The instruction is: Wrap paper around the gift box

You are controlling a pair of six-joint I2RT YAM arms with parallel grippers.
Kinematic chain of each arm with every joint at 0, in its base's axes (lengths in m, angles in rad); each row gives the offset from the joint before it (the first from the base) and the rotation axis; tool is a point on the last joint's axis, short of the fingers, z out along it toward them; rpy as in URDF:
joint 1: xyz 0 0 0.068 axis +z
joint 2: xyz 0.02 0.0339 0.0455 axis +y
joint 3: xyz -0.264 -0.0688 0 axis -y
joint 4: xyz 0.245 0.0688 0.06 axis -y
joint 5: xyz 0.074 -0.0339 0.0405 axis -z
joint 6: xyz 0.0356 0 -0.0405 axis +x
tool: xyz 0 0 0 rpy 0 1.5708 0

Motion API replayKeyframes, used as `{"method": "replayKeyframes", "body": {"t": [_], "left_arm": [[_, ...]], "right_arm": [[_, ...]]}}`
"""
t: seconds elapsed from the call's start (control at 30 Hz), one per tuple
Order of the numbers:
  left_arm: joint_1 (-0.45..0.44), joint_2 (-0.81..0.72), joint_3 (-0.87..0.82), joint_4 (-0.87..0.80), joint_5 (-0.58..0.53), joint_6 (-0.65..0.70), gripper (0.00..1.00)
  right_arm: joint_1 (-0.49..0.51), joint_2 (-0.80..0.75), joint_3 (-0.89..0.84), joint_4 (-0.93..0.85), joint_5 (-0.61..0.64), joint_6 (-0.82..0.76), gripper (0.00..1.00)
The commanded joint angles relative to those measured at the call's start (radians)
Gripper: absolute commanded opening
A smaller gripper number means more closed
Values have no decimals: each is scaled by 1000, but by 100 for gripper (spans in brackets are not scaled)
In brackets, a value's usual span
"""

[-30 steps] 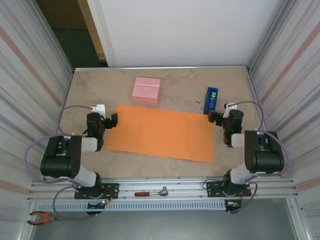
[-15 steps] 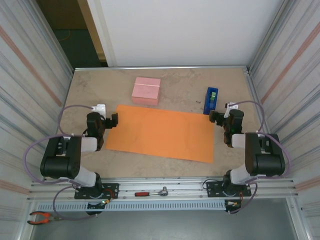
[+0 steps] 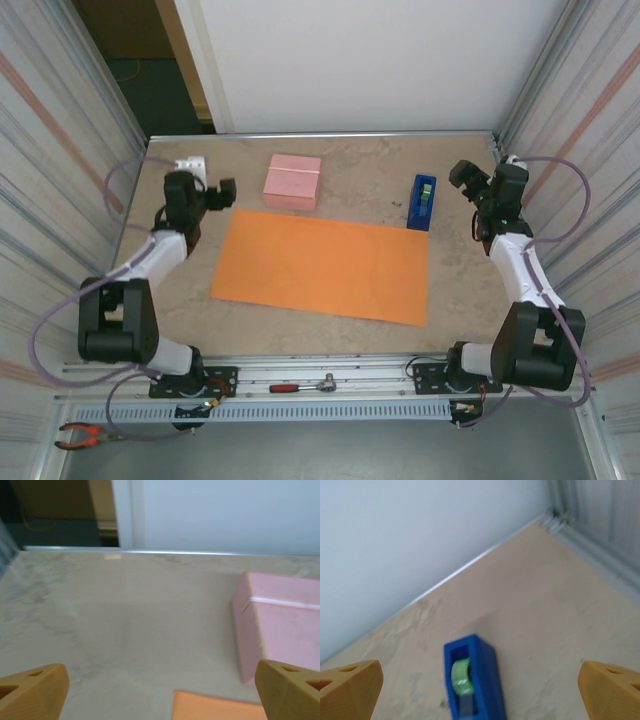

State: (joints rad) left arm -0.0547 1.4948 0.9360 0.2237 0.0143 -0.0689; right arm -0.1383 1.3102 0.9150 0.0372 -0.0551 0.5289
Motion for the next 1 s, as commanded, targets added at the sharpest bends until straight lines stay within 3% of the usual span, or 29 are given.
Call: {"method": "replayKeyframes", "body": {"t": [0.0, 0.17, 0.3, 0.4, 0.63, 0.87, 0.97], "left_arm": [[-17, 131, 201, -276, 170, -83, 92], [-51, 346, 458, -392, 331, -130, 89], [-73, 520, 669, -514, 448, -178, 83], [-97, 619, 789, -588, 478, -180, 80], [-142, 706, 850, -610, 506, -195, 77], [-203, 716, 843, -600, 541, -197, 76], [-210, 703, 835, -601, 498, -208, 76]], "right_arm": [[56, 60, 75, -165, -244, 39, 98], [171, 177, 224, -299, -363, 36, 98], [265, 292, 304, -309, -436, 91, 100], [325, 386, 361, -283, -489, 136, 96], [410, 596, 498, -243, -557, 198, 88], [434, 711, 588, -218, -560, 221, 87], [436, 735, 613, -226, -539, 210, 90]]}}
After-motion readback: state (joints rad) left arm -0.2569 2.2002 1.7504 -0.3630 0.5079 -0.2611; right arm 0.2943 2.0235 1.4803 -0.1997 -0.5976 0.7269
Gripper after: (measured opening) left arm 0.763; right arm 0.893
